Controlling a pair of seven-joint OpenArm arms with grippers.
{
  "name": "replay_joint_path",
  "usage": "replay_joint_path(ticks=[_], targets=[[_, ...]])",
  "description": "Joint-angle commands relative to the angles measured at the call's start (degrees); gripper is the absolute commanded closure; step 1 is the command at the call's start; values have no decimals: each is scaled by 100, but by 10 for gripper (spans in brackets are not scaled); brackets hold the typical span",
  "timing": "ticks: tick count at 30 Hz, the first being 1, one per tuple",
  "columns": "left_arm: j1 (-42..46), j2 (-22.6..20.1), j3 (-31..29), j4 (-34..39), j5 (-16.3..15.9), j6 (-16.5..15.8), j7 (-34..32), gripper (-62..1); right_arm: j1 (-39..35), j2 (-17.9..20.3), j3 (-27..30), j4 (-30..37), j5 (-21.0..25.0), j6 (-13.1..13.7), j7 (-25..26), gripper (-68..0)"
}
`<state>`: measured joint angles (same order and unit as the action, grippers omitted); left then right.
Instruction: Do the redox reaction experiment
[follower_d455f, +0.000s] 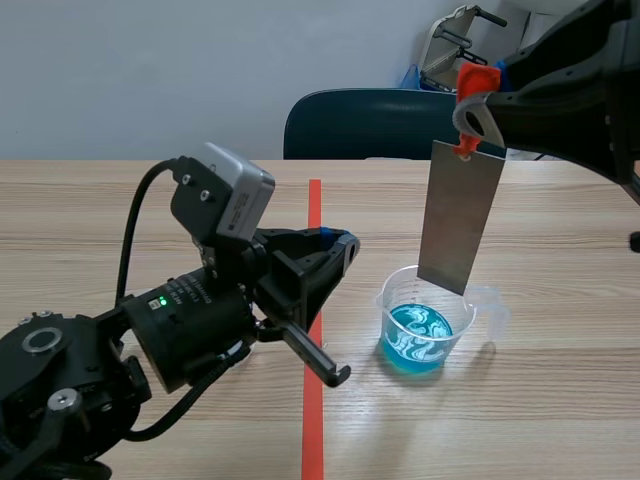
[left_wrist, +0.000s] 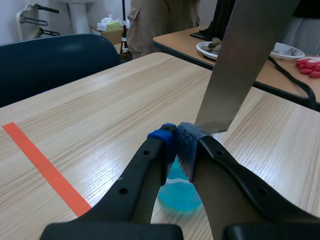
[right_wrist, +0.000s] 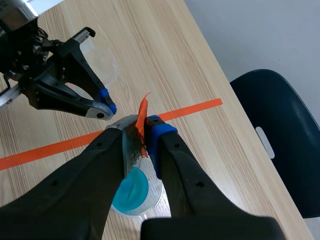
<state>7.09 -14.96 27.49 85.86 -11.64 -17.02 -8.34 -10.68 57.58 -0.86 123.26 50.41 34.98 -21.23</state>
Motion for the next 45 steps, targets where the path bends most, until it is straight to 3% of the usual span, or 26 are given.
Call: replay_joint_path(ticks=[1, 22, 45], targets=[[-50, 111, 44, 7, 39, -4, -74, -29, 85, 15, -15, -4, 17, -15, 83, -4], [-138, 575, 243, -345, 79, 116, -57, -27, 87, 15, -15, -4, 15, -15, 83, -4], [-7, 540, 282, -326, 79, 140, -81, -27, 87, 15, -15, -4, 15, -15, 83, -4]])
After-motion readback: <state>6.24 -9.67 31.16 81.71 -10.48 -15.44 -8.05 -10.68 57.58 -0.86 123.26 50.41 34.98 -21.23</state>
